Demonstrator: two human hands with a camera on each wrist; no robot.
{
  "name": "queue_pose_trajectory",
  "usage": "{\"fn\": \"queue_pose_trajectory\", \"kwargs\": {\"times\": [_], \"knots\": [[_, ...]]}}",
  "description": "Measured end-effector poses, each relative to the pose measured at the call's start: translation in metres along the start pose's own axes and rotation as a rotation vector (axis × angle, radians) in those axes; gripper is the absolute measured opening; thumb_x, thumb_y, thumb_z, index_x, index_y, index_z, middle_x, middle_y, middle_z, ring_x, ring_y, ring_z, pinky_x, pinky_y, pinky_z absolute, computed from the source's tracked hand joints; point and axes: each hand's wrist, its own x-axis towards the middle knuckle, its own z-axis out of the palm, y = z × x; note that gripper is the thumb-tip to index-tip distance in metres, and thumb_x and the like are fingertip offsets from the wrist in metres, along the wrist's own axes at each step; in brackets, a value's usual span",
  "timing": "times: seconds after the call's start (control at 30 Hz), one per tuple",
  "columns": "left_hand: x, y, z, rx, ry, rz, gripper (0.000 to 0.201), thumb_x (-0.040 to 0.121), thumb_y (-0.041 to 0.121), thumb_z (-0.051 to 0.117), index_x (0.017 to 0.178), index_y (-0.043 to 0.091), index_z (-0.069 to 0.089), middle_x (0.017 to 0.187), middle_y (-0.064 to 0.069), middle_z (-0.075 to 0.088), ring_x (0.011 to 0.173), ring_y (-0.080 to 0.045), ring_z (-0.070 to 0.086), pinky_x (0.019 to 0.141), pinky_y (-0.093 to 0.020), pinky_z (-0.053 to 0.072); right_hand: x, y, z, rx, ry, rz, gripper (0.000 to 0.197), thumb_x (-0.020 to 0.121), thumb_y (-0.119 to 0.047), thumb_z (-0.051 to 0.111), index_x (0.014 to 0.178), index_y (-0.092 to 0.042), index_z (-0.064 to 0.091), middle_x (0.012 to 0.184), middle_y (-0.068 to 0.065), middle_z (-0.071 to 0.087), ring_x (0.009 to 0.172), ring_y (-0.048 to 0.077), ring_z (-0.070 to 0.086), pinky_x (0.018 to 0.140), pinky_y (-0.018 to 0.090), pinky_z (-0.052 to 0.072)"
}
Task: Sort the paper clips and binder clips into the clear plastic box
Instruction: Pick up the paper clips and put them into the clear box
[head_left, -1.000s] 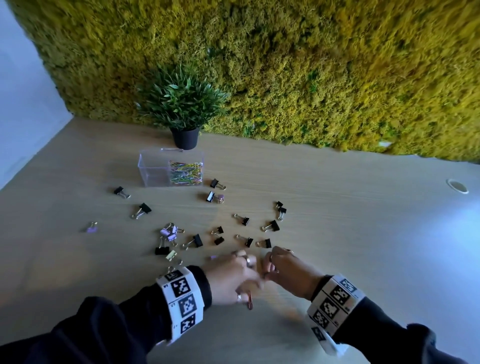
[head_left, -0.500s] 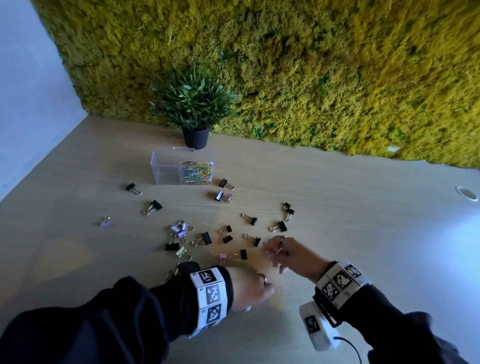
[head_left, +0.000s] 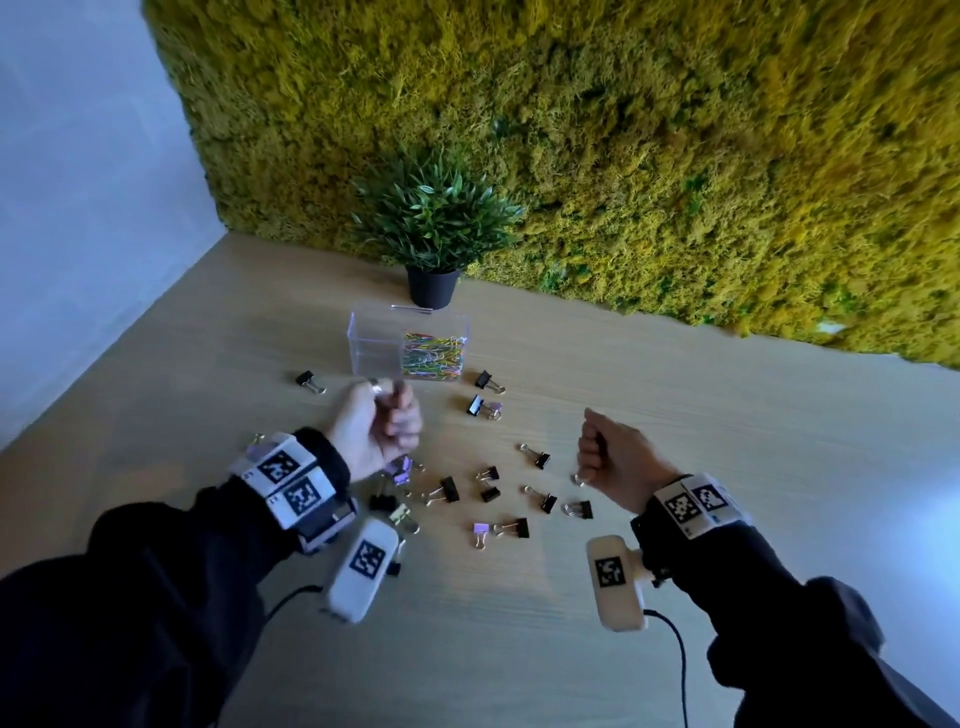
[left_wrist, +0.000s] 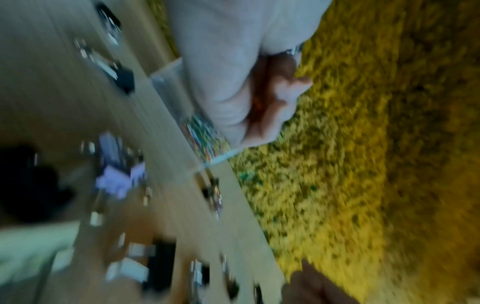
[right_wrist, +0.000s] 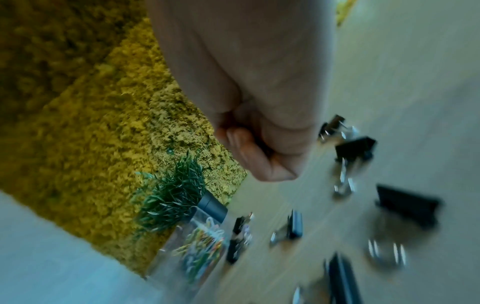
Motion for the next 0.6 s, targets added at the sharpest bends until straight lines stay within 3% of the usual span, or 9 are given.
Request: {"fn": "queue_pose_trajectory", "kwargs": {"times": [0.07,0.13,0.2,0.23,0.3,0.33,0.4,0.43,0.6], "knots": [[0.010,0.025,-0.031,0.090,0.174,0.027,0.031,0.085,0.017,0.033,0.058,0.014,0.047,0.039,0.008,0.027,0.033,-0.008,0.024,0.036,-0.014,0.022,0.009,-0.008,-0.003,-0.187,0.124,-0.081,0.039,0.100,-0.022,0.032,0.062,-0.016,0.035,0.033,-0.009,0.027,0.026,0.004,0.023,0.033,0.013,0.018],[0.018,0.049,-0.064,0.513,0.421,0.120,0.025,0.090,0.016,0.037,0.074,0.010,0.055,0.042,0.004,0.033,0.036,-0.013,0.028,0.035,-0.014,0.019,0.016,-0.023,-0.012,-0.253,0.248,-0.089,0.027,0.098,-0.013,0.032,0.074,-0.012,0.045,0.033,-0.008,0.039,0.030,0.007,0.039,0.039,0.014,0.026],[0.026,0.063,-0.096,1.010,0.607,0.205,0.013,0.089,0.009,0.043,0.094,0.012,0.055,0.064,-0.007,0.047,0.051,-0.020,0.039,0.043,-0.021,0.027,0.025,-0.029,-0.023,-0.574,0.373,-0.049,0.018,0.098,-0.014,0.036,0.106,-0.009,0.052,0.082,0.002,0.066,0.084,0.018,0.064,0.066,0.027,0.045],[0.028,0.064,-0.107,1.194,0.630,0.178,0.017,0.088,0.009,0.047,0.103,0.015,0.052,0.071,-0.009,0.051,0.056,-0.022,0.043,0.047,-0.024,0.029,0.029,-0.023,-0.025,-0.998,0.388,-0.021,0.030,0.098,-0.019,0.037,0.124,-0.007,0.048,0.119,0.004,0.058,0.115,0.021,0.053,0.089,0.031,0.044],[0.033,0.062,-0.121,1.419,0.561,0.028,0.031,0.086,0.016,0.053,0.117,0.021,0.048,0.080,-0.009,0.056,0.065,-0.025,0.052,0.055,-0.027,0.037,0.042,-0.013,-0.035,-1.759,0.307,-0.086,0.041,0.099,-0.023,0.034,0.136,-0.006,0.040,0.145,0.004,0.038,0.134,0.021,0.037,0.106,0.032,0.033],[0.036,0.060,-0.123,1.467,0.520,-0.018,0.036,0.086,0.018,0.055,0.121,0.019,0.047,0.092,-0.010,0.058,0.076,-0.027,0.056,0.062,-0.028,0.040,0.045,-0.007,-0.034,-1.721,0.348,-0.090,0.039,0.099,-0.019,0.033,0.136,-0.005,0.040,0.144,0.007,0.041,0.133,0.021,0.039,0.104,0.032,0.034],[0.039,0.053,-0.118,1.474,0.460,-0.043,0.039,0.085,0.018,0.058,0.123,0.014,0.049,0.104,-0.010,0.054,0.093,-0.027,0.054,0.074,-0.028,0.039,0.051,-0.006,-0.029,-1.065,0.528,-0.039,0.036,0.095,-0.004,0.036,0.130,0.002,0.040,0.131,0.019,0.052,0.121,0.030,0.050,0.095,0.035,0.041],[0.041,0.048,-0.114,1.464,0.435,-0.034,0.037,0.085,0.016,0.059,0.121,0.012,0.050,0.103,-0.008,0.052,0.094,-0.025,0.052,0.076,-0.028,0.039,0.045,-0.004,-0.023,-0.941,0.544,-0.080,0.034,0.092,0.000,0.037,0.125,0.005,0.041,0.124,0.024,0.055,0.113,0.034,0.054,0.087,0.036,0.044],[0.040,0.023,-0.086,1.435,0.176,-0.003,0.026,0.086,0.003,0.047,0.099,0.021,0.061,0.092,0.002,0.057,0.087,-0.015,0.051,0.070,-0.023,0.038,0.040,0.003,0.014,-0.971,0.288,-0.107,0.024,0.089,0.000,0.040,0.102,-0.008,0.059,0.097,0.013,0.060,0.089,0.023,0.059,0.072,0.022,0.038]]}}
